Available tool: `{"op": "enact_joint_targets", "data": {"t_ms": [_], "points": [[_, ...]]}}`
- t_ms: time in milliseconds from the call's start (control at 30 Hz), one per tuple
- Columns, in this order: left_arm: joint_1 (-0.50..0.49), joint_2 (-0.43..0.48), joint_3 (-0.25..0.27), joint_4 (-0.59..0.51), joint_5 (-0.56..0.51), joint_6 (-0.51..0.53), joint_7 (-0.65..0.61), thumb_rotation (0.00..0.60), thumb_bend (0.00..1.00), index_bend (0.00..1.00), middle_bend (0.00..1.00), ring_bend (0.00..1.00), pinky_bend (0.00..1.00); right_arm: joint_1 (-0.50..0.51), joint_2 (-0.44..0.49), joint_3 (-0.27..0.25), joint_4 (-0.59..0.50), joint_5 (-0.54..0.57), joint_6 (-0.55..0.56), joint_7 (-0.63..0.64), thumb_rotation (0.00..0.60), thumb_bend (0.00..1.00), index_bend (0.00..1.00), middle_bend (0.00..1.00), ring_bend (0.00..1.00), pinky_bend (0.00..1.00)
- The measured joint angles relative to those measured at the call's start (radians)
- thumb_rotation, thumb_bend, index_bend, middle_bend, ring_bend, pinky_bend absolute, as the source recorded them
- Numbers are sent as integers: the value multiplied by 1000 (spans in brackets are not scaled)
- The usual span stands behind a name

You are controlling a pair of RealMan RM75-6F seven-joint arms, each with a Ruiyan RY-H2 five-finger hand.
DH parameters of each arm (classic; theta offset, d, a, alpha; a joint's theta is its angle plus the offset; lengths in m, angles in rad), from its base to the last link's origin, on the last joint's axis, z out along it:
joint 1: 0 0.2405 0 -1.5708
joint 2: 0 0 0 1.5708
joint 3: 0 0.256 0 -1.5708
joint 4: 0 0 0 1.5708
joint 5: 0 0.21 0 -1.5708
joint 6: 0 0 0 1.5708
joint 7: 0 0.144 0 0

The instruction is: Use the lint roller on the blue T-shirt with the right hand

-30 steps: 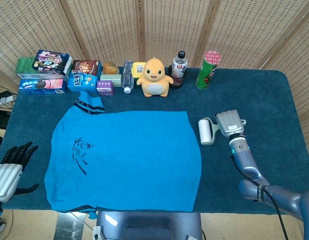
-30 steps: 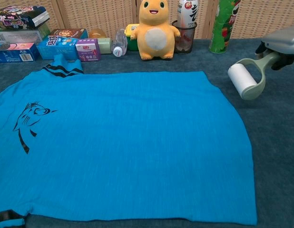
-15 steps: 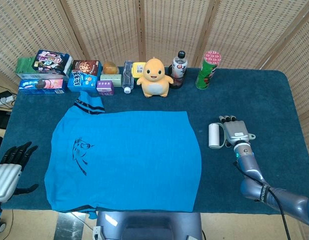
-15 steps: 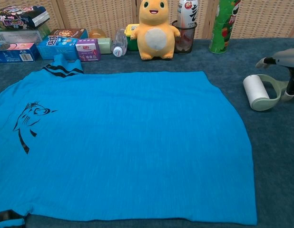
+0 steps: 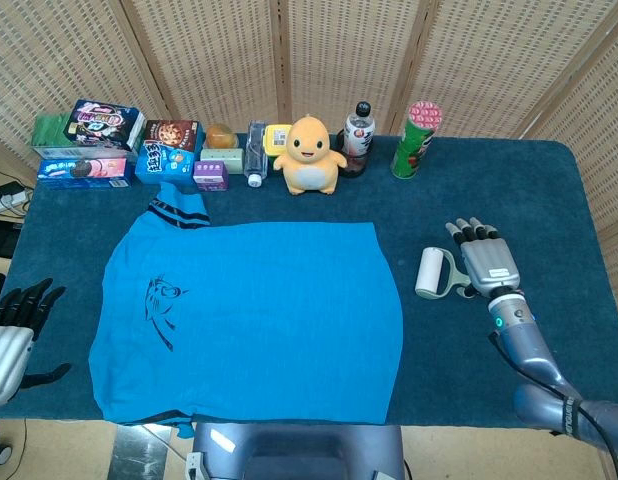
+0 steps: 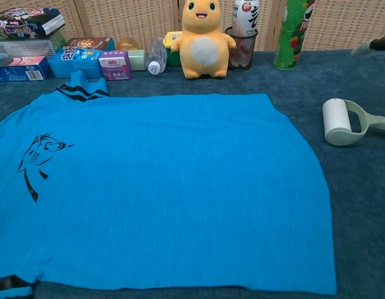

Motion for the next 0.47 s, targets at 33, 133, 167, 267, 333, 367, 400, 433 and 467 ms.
{"op": "enact_joint_targets", "data": {"t_ms": [33, 133, 167, 267, 333, 367, 400, 433, 467], "points": [[3, -5, -1, 1, 1, 7, 8, 600, 141, 0, 0, 0, 20, -21, 9, -3, -8, -49, 29, 41, 600, 0, 0, 0, 0, 111], [14, -22, -7, 4, -1, 33, 40, 600, 141, 0, 0, 0, 20, -103, 37, -19, -25, -213, 147, 187, 600, 0, 0, 0, 0, 112], [19, -28, -9, 5, -2, 43, 51, 600, 140, 0, 0, 0, 20, -130, 44, -25, -28, -258, 187, 230, 600, 0, 0, 0, 0, 112], [36, -51, -13, 4, 3, 86, 88, 600, 140, 0, 0, 0, 20, -225, 63, -49, -34, -368, 324, 337, 600, 0, 0, 0, 0, 112], [48, -72, -15, 10, 17, 117, 109, 600, 140, 0, 0, 0, 20, -289, 73, -66, -37, -426, 408, 369, 600, 0, 0, 0, 0, 112], [54, -81, -15, 13, 20, 124, 113, 600, 141, 0, 0, 0, 20, -312, 75, -72, -38, -446, 439, 375, 600, 0, 0, 0, 0, 112], [62, -89, -12, 15, 22, 127, 113, 600, 141, 0, 0, 0, 20, -339, 75, -80, -38, -469, 477, 377, 600, 0, 0, 0, 0, 112], [65, -91, -10, 17, 21, 126, 113, 600, 140, 0, 0, 0, 20, -358, 74, -85, -38, -484, 503, 376, 600, 0, 0, 0, 0, 111], [66, -91, -9, 19, 20, 124, 113, 600, 141, 0, 0, 0, 20, -376, 72, -90, -37, -498, 526, 374, 600, 0, 0, 0, 0, 111]]}}
